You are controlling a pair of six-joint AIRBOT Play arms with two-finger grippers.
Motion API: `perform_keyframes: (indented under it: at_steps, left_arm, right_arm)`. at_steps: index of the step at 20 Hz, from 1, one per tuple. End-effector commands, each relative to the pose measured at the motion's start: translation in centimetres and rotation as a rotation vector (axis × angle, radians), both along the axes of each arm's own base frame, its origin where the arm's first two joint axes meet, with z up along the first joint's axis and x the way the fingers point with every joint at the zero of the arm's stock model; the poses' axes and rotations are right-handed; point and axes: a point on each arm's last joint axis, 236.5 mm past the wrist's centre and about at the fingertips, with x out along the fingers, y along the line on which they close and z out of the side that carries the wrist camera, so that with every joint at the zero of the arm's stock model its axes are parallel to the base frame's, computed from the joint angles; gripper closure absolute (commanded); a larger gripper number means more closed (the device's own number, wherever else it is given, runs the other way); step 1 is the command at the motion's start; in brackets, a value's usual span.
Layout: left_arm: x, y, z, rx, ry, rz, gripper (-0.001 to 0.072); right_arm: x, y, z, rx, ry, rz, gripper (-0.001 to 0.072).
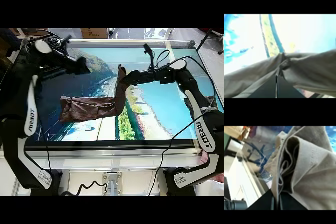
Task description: Fold the shirts.
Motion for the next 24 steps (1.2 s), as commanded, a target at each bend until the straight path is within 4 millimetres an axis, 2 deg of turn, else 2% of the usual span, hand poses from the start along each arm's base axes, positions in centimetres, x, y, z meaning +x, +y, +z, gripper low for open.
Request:
perform_keyframes:
  at_steps: [1, 4, 7, 11, 14, 20, 24]
  left_arm:
    - [-0.3, 6.9, 3.5, 0.012, -0.041, 0.095, 0.0699]
    - [-1.4, 10.6, 4.0, 0.029, -0.023, 0.122, 0.0699]
    - [-1.6, 12.6, 3.6, 0.029, -0.002, 0.15, 0.0699]
    - [-1.6, 12.9, 2.8, 0.031, 0.006, 0.145, 0.07]
    - [-1.6, 12.8, 2.8, 0.03, 0.002, 0.142, 0.07]
    - [-1.6, 12.8, 2.8, 0.03, 0.0, 0.139, 0.0699]
    - [-1.6, 12.7, 2.9, 0.027, 0.002, 0.137, 0.0699]
  right_arm:
    - [-0.3, 4.2, 0.0, -0.009, -0.01, 0.05, 0.0694]
    - [-0.2, 7.5, -0.8, 0.004, 0.001, 0.083, 0.0694]
    - [-0.7, 10.9, -1.3, 0.02, 0.009, 0.131, 0.0694]
    - [0.3, 14.3, -0.3, 0.071, -0.022, 0.123, 0.0694]
    - [0.7, 16.0, 0.4, 0.12, -0.018, 0.122, 0.0694]
    - [-2.6, 19.5, -2.5, 0.098, 0.036, 0.207, 0.0694]
    - [-4.5, 21.7, -6.4, 0.075, 0.132, 0.24, 0.0694]
